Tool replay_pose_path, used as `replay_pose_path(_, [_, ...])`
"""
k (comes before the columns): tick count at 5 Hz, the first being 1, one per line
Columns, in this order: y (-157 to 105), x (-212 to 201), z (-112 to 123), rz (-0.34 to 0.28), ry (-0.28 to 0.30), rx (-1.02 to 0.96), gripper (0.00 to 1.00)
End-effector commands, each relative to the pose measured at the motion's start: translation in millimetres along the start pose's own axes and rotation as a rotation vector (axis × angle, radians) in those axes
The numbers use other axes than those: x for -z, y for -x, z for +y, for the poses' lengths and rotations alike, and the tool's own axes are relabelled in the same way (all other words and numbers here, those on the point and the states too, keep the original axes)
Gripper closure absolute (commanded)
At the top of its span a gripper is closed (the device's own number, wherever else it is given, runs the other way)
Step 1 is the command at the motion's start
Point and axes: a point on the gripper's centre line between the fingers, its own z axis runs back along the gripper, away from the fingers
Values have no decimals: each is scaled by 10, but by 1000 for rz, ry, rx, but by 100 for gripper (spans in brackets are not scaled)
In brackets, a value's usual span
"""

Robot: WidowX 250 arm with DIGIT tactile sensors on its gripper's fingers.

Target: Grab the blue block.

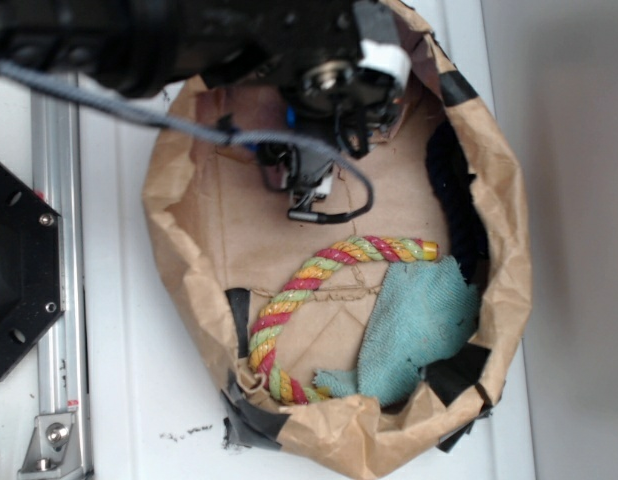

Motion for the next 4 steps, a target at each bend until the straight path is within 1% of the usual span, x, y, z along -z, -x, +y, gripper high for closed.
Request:
replay_pose_path(1, [-140,66,251,-43,49,-24,0])
replay_pose_path(2, [-170,145,232,-25,42,-2,0])
replay_pose_path(3, [-173,166,182,-20,32,18,0])
replay_pose_path(4, [-194,194,167,-12,43,32,0])
